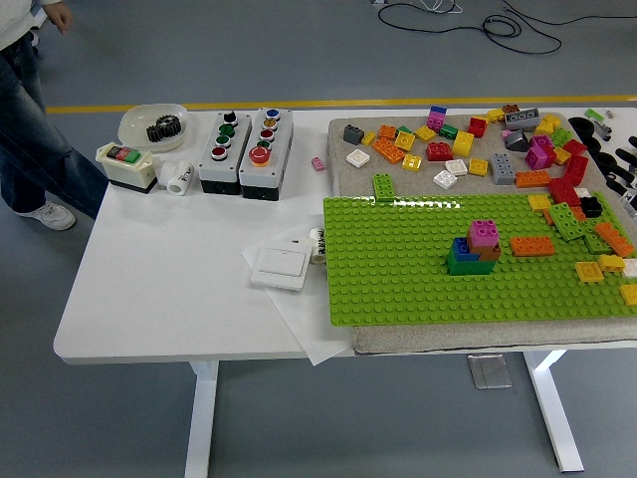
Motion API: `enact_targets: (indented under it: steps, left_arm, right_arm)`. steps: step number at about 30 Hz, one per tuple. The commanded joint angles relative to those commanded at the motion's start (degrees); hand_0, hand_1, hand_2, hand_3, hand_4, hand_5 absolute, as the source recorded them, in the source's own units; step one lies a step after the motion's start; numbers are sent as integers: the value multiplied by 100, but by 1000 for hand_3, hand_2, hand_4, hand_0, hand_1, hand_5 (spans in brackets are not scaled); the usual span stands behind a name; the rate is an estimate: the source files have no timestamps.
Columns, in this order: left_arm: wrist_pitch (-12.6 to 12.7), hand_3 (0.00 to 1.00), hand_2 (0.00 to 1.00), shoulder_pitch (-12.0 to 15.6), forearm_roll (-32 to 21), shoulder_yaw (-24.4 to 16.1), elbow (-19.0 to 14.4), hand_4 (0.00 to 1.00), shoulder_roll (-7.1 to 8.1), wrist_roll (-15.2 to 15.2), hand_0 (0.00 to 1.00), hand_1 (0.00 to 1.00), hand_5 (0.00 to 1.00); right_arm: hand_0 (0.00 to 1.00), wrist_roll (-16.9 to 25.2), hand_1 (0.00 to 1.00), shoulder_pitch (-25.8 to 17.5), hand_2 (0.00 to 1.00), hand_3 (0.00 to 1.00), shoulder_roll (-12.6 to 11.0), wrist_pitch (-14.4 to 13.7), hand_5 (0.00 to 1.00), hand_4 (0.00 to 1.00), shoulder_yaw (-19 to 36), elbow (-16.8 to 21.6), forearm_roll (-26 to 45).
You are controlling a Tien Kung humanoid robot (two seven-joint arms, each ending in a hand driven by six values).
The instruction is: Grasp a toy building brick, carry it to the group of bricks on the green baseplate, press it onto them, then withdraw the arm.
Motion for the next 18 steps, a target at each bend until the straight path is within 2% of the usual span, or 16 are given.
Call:
enact_targets:
  steps: [9, 18]
  left_arm:
    - [-25, 674, 919, 1, 44, 24, -10, 759, 6, -22, 893, 898, 621]
    - [-4, 669, 913, -16, -85, 112, -8, 761, 6, -25, 889, 894, 627]
  right_arm:
    - [919, -15, 851, 23, 848, 852, -16, -1, 998, 998, -39, -26, -21]
    - [915, -12, 841, 250, 845, 849, -61, -1, 998, 998, -230, -136, -141]
